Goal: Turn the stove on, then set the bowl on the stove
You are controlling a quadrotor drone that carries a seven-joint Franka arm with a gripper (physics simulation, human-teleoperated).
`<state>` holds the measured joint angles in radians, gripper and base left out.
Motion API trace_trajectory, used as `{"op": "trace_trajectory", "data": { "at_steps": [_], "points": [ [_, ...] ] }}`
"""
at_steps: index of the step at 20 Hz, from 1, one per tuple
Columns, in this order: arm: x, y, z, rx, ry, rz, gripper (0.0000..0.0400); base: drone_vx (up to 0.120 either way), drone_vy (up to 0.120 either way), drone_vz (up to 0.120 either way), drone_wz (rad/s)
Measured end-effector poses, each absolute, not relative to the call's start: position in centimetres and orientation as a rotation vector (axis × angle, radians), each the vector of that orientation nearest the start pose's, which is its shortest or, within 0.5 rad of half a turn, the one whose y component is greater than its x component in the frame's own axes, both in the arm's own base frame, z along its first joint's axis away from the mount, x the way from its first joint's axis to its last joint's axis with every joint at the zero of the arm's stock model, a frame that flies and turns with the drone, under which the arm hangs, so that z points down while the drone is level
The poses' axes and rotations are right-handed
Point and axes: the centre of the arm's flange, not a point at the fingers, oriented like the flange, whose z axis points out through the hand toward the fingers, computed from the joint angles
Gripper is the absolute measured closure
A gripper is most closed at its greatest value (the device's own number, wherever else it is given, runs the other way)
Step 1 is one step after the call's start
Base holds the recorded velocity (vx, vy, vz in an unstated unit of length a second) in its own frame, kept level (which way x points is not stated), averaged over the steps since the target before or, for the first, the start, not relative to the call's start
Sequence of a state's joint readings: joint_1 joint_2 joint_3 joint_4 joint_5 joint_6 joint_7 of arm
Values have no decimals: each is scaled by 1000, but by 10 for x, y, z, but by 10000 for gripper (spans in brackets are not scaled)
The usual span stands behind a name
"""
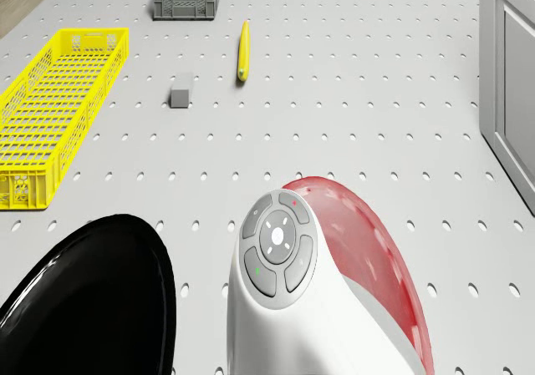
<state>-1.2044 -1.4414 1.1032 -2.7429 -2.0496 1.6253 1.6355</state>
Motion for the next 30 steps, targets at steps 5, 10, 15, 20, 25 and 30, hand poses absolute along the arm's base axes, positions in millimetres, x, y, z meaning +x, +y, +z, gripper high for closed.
{"op": "trace_trajectory", "data": {
  "at_steps": [5, 10, 15, 20, 25, 30],
  "points": [
    [323, 10, 577, 1, -2, 786, 300, -120, 0, -8, 0],
    [323, 10, 577, 1, -2, 786, 300, -120, 0, -88, 0],
    [323, 10, 577, 1, -2, 786, 300, -120, 0, 0, 0],
    [323, 10, 577, 1, -2, 786, 300, -120, 0, 0, 0],
    [323, 10, 577, 1, -2, 786, 300, -120, 0, 0, 0],
    [323, 10, 585, 1, -2, 786, 300, -8, 0, 0, 0]
  ]
}}
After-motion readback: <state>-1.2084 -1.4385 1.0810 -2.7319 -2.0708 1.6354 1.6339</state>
